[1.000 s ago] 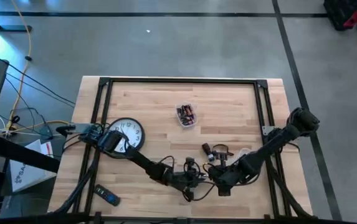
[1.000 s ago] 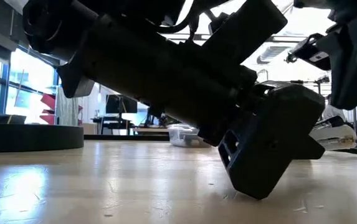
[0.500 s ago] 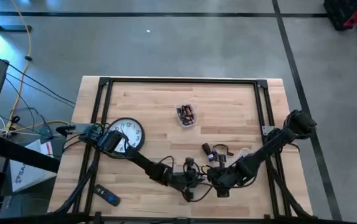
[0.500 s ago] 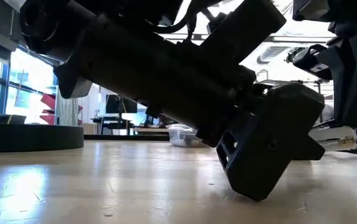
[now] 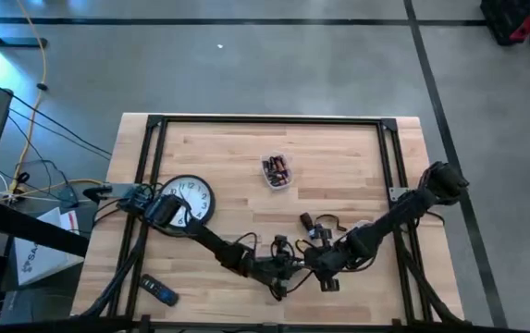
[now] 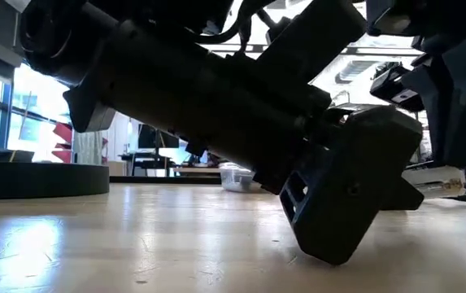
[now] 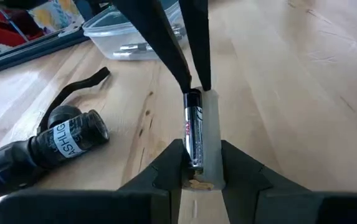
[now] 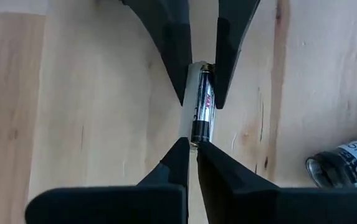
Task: Insert battery
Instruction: Insert the silver battery into the battery holder
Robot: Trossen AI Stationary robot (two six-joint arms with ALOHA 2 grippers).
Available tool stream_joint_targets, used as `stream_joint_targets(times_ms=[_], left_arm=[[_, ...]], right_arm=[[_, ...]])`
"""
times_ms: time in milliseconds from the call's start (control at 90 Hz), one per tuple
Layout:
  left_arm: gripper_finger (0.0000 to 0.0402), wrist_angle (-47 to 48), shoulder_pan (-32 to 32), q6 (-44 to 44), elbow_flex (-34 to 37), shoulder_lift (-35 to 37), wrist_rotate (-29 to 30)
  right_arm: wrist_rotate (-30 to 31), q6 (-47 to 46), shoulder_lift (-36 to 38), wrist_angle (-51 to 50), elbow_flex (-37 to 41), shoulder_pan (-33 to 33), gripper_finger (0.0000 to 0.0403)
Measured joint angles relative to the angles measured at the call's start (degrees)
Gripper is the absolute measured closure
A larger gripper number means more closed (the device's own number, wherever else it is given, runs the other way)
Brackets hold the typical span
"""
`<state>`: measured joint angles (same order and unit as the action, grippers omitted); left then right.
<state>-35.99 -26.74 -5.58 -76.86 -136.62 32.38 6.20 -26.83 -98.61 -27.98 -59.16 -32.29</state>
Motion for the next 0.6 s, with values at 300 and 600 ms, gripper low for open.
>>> stream_joint_targets(times_ms=[300, 600], left_arm=[[0.0337, -0.1, -0.1, 1.5, 0.1, 0.8, 0.8], [0.0337, -0.2, -0.1, 6.2, 0.2, 2.0, 0.6]], right_arm=[[-6.4, 6.6, 0.0, 0.8, 0.0, 2.7, 0.0403], [-9.9, 14.4, 0.0, 1.6, 0.0, 3.7, 0.0403]])
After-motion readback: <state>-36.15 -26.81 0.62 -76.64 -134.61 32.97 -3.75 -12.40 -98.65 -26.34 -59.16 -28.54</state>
